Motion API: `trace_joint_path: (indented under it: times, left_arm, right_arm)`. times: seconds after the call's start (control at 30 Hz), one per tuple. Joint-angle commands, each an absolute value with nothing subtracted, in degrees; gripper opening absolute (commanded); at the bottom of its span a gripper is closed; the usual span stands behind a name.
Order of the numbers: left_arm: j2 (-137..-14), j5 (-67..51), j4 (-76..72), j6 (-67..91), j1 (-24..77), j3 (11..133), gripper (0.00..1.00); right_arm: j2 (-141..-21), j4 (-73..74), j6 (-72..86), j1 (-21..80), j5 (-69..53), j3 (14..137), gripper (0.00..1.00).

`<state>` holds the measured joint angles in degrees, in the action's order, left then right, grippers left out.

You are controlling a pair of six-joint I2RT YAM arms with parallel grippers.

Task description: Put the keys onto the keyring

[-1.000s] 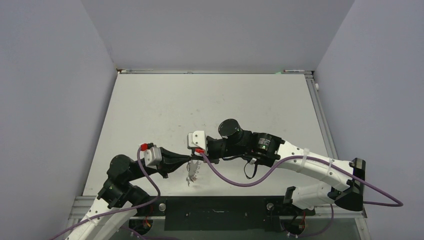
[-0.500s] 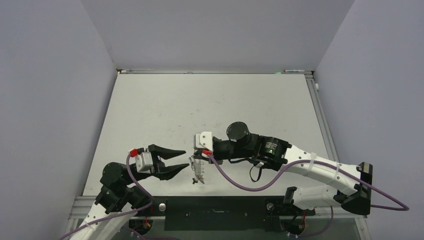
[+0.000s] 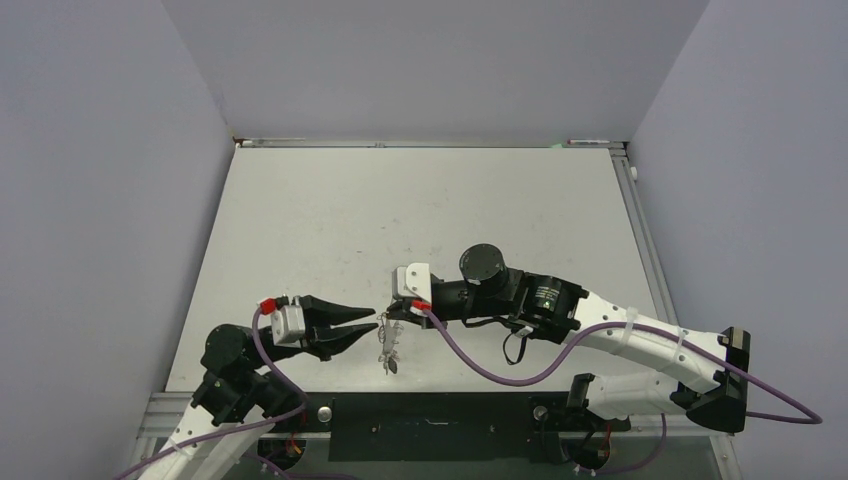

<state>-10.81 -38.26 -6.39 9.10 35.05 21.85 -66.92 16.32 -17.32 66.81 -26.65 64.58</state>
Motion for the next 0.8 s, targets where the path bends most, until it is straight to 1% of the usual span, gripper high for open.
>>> trace_joint_path:
  times: [0.0, 0.3, 0.43, 0.53, 0.57, 0.77]
  left_arm:
    - [-11.75, -39.64, -9.31, 9.76, 34.80, 21.61, 0.22]
    - [-12.61, -39.98, -9.48, 9.67, 34.80, 21.53, 0.21]
    - [-12.92, -40.83, -9.84, 9.58, 34.68, 21.53, 0.14]
    - [-12.77, -40.96, -9.89, 9.20, 34.64, 21.61, 0.02]
    - [-12.63, -40.99, -9.85, 9.08, 34.56, 21.62, 0.00]
    - [-11.86, -40.82, -8.56, 7.73, 34.30, 22.14, 0.00]
  right_arm:
    - [-65.41, 11.05, -16.84, 66.66, -29.09, 64.98, 0.05]
    - [-65.31, 10.72, -16.74, 66.69, -30.36, 65.12, 0.05]
    - [-65.40, 10.40, -16.62, 66.70, -30.76, 65.00, 0.05]
    - [-65.49, 10.14, -16.57, 66.70, -31.35, 64.78, 0.05]
    - [-65.59, 9.90, -16.46, 66.64, -31.55, 64.63, 0.05]
    - [-64.80, 6.79, -15.45, 66.64, -30.95, 63.35, 0.05]
